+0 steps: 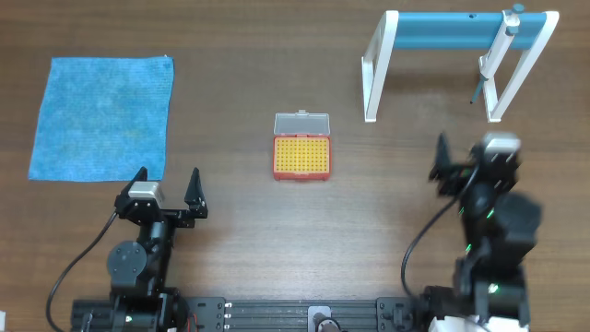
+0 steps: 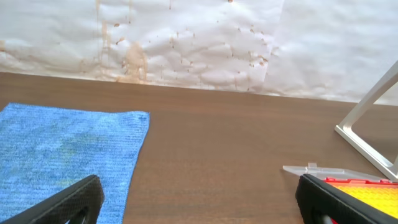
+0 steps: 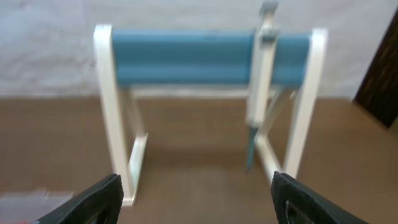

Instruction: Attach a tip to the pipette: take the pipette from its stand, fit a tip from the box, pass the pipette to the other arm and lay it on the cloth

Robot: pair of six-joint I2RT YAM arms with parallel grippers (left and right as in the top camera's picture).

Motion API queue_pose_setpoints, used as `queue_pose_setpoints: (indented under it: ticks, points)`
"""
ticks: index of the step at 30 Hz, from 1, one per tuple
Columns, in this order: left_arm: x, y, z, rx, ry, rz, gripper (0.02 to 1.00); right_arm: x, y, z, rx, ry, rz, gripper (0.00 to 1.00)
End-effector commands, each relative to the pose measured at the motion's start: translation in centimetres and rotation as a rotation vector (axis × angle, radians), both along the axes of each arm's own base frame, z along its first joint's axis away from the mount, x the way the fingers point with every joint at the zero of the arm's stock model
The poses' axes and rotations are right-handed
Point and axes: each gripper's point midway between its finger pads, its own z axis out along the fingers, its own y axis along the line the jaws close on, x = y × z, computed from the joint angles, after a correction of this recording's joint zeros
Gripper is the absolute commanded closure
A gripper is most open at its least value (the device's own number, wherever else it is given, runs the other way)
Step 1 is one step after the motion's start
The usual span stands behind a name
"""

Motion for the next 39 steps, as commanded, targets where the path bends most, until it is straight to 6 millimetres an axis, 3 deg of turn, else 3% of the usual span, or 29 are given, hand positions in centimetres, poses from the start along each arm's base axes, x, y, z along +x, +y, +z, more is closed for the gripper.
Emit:
queue_pose_setpoints:
  ticks: [1,4,8,13,16,21,29,34,39]
  points:
    - [0.0,-0.2,-0.1,0.014,0.0,-0.009,0.02,2.4,-1.4,6.0,-0.138,0.044,0.063,0.211]
    - [0.0,-0.2,-0.1,0.014,0.0,-0.009,0.02,4.8,-2.4,6.3,-0.146,0.052,0.199,0.213]
    - [0.0,-0.2,-0.1,0.014,0.0,-0.009,0.02,7.5,-7.9,2.2,-0.059,0.123,0.159,0.213]
    - [0.0,-0.2,-0.1,0.014,0.0,-0.009,0.02,10.7,-10.3,-1.2,0.001,0.147,0.14,0.213]
    - [0.0,-0.2,-0.1,0.014,0.0,-0.009,0.02,12.7,-10.2,-3.5,0.02,0.16,0.173,0.211]
    - [0.0,-0.2,-0.1,0.014,0.0,-0.009,0.02,15.8,-9.9,-5.2,0.067,0.122,0.19,0.211]
    - [0.0,-0.2,-0.1,0.014,0.0,-0.009,0.02,17.9,-10.3,-6.8,0.075,0.097,0.162,0.211]
    - [0.0,-0.2,-0.1,0.014,0.0,-0.009,0.02,18.7,-9.4,-7.2,0.065,0.088,0.179,0.229]
    - [0.0,-0.2,-0.1,0.014,0.0,-0.009,0.02,18.7,-9.8,-7.3,0.064,0.091,0.156,0.389]
